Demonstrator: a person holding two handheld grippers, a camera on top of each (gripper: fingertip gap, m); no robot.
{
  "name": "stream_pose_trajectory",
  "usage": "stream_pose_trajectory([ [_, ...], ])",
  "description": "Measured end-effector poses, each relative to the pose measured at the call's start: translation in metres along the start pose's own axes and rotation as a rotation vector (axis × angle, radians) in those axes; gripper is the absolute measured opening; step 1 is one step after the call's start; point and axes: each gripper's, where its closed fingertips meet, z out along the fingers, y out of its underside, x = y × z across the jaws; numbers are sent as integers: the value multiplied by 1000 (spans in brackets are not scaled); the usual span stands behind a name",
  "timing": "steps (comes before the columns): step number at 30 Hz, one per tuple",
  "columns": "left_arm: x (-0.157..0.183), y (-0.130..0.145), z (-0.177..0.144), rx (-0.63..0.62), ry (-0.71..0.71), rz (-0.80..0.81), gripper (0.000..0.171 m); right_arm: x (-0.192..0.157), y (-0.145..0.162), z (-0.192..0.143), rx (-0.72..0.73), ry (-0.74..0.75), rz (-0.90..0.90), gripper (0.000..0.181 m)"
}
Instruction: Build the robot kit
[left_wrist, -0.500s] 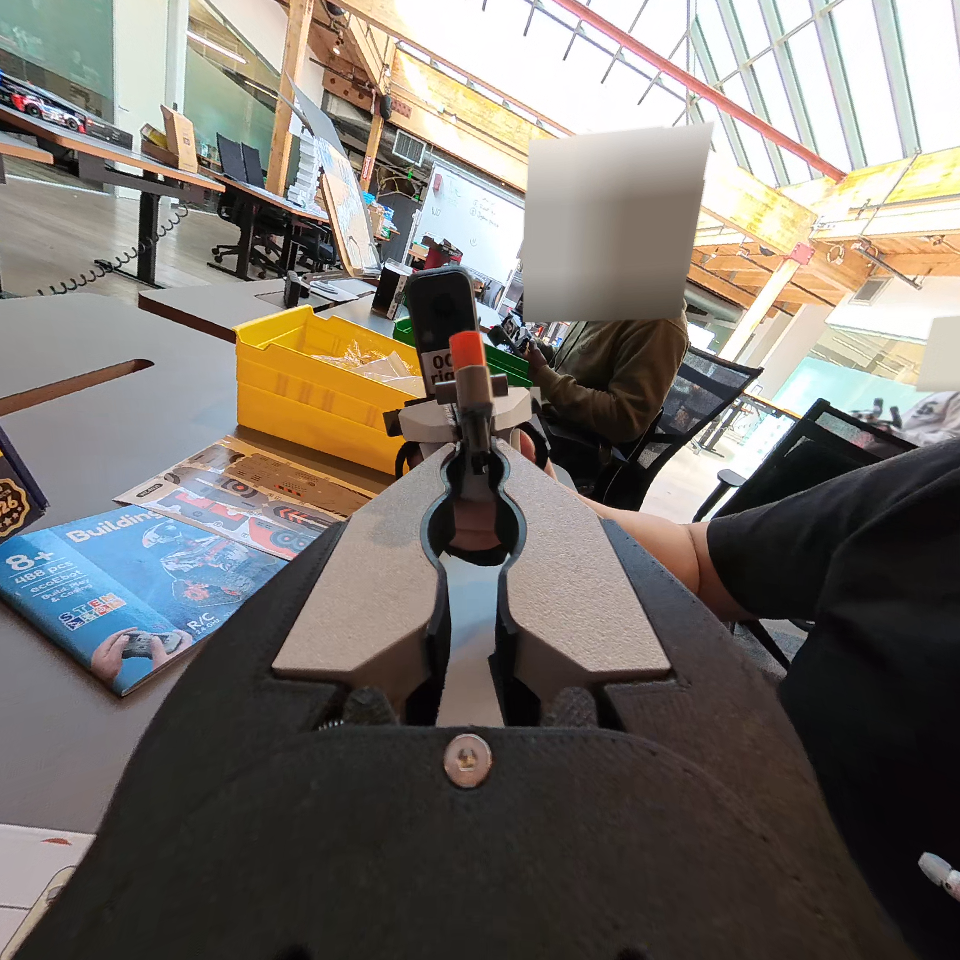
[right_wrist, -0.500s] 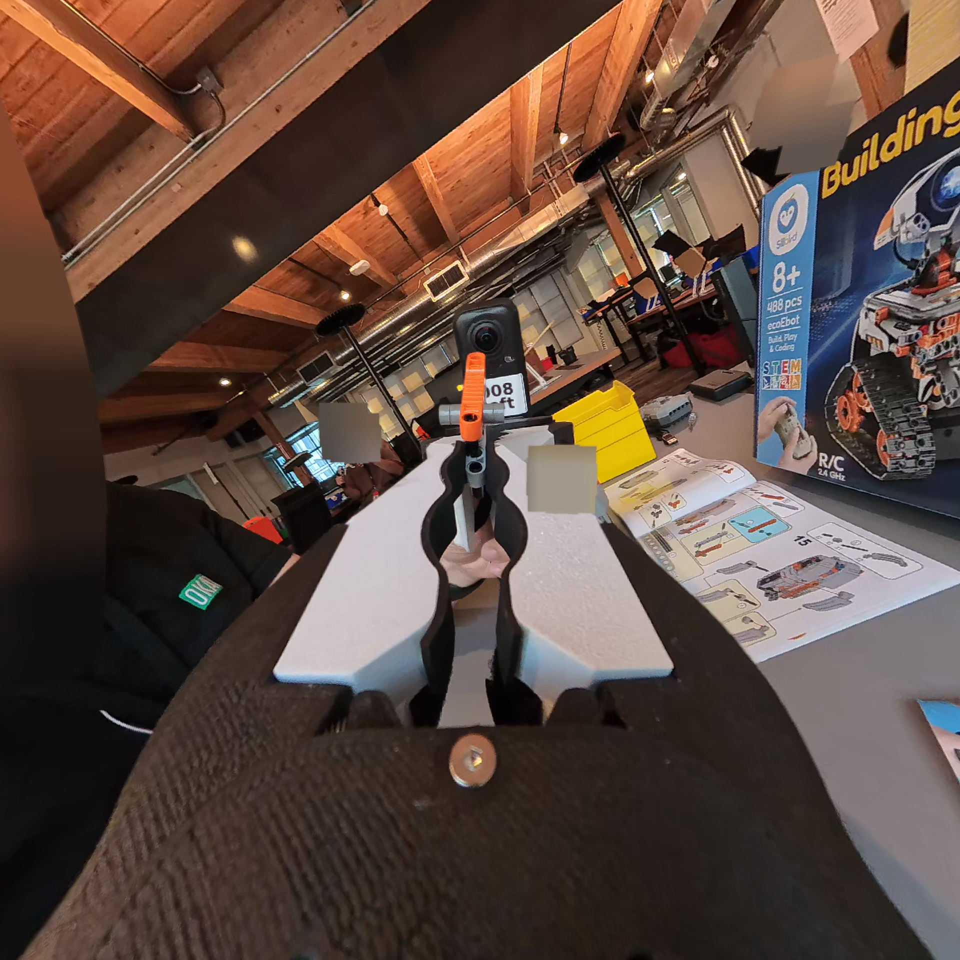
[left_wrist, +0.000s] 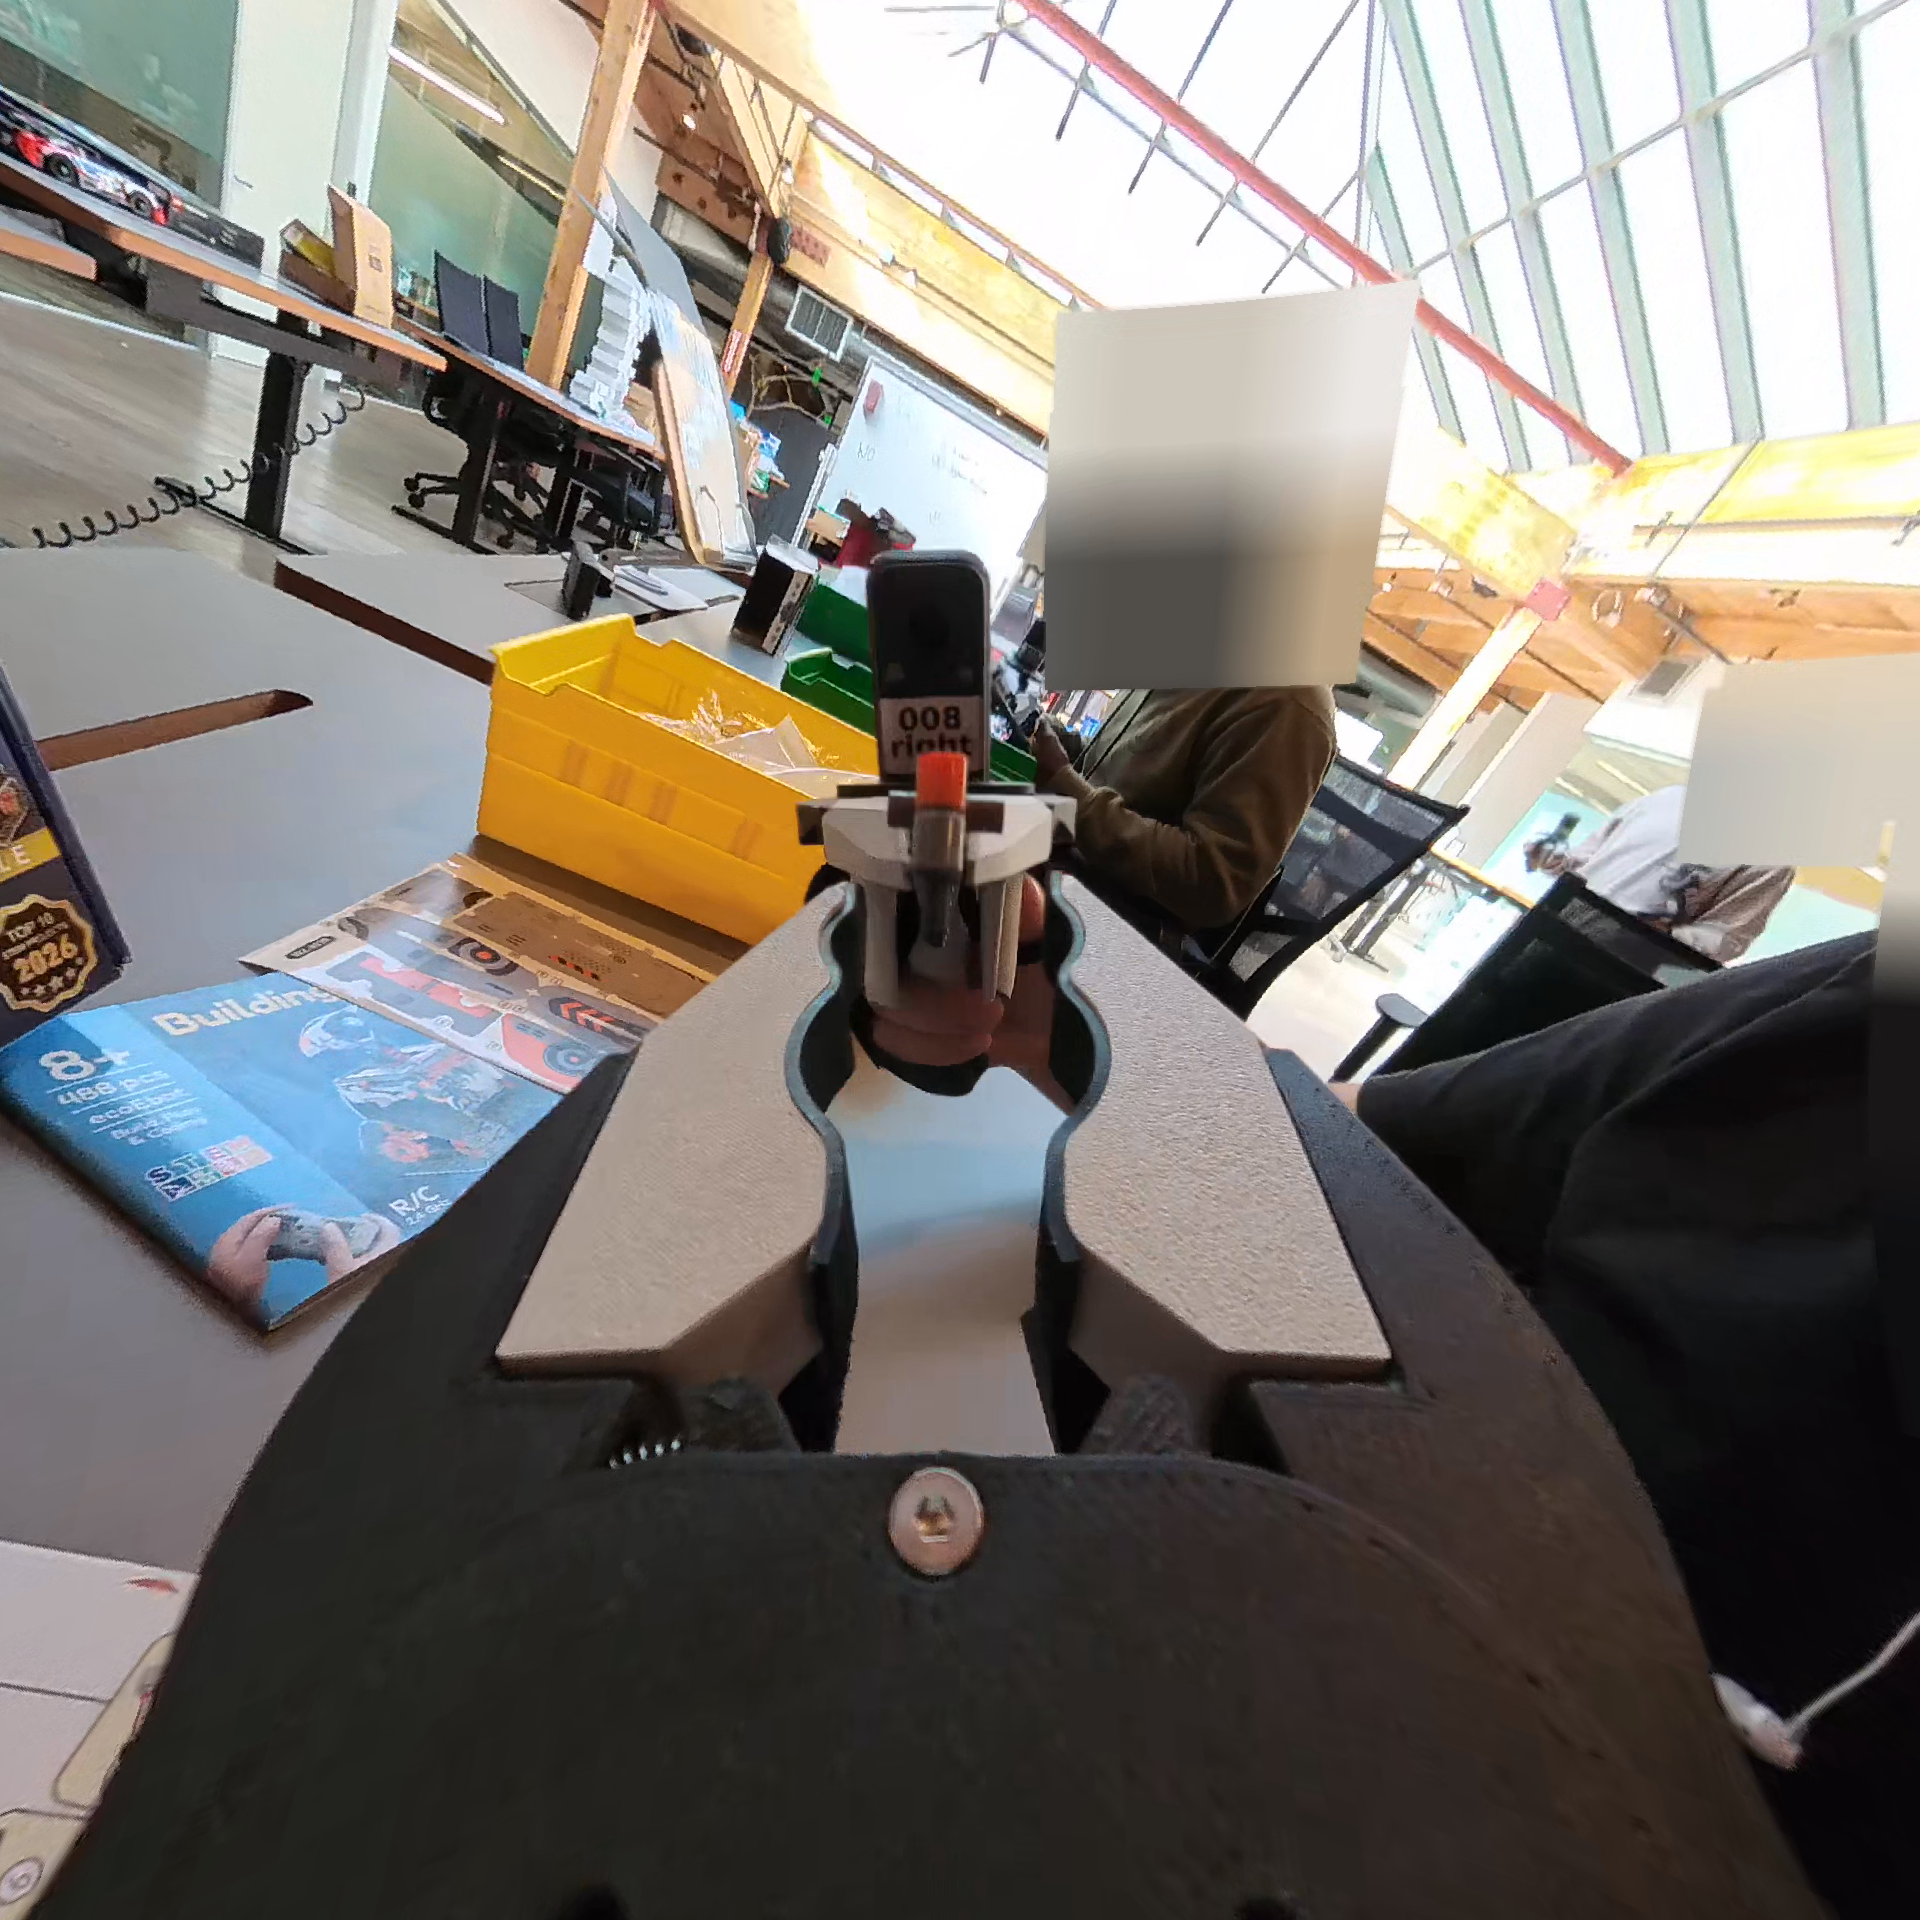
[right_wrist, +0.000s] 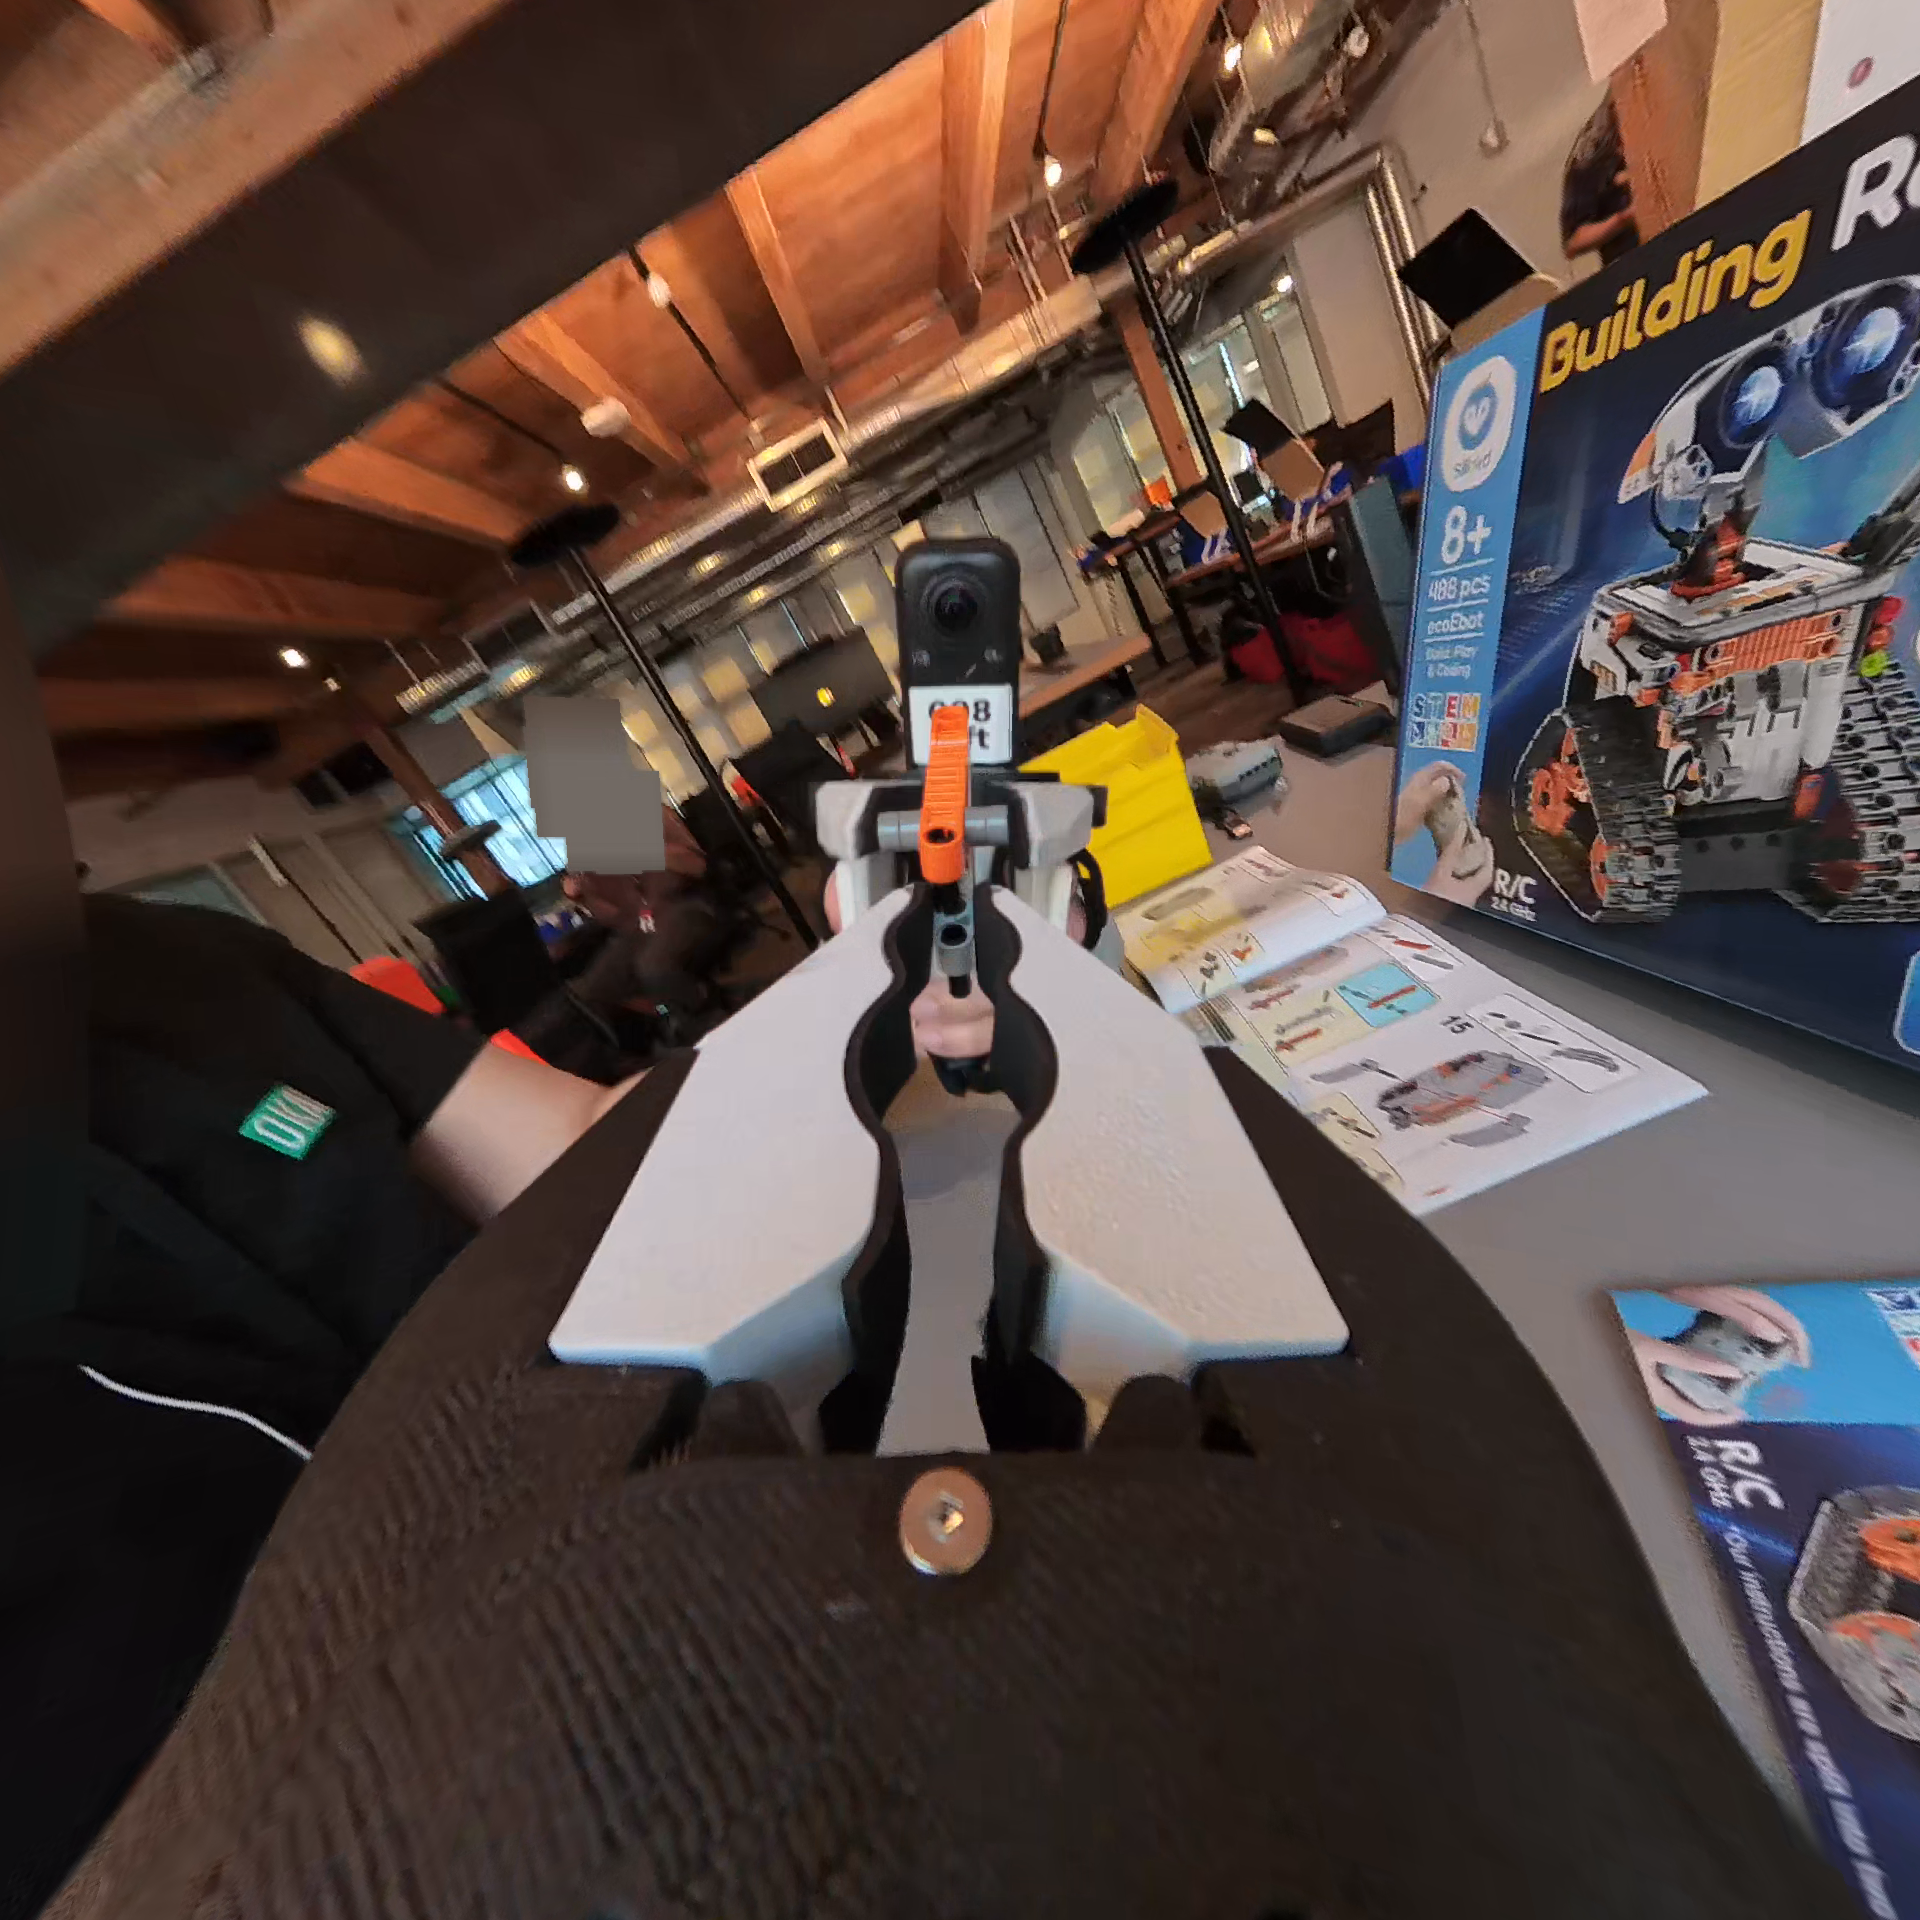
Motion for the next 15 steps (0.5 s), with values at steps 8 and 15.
stream_pose_trajectory([
  [8, 2, -14, -2, 121, 0, 7, 5, -5, -15, 1, 105, 31, -93, 16],
  [15, 6, -54, -21, 522, -27, -14, 5, -19, -31, 10, 329, 6, -65, 29],
])
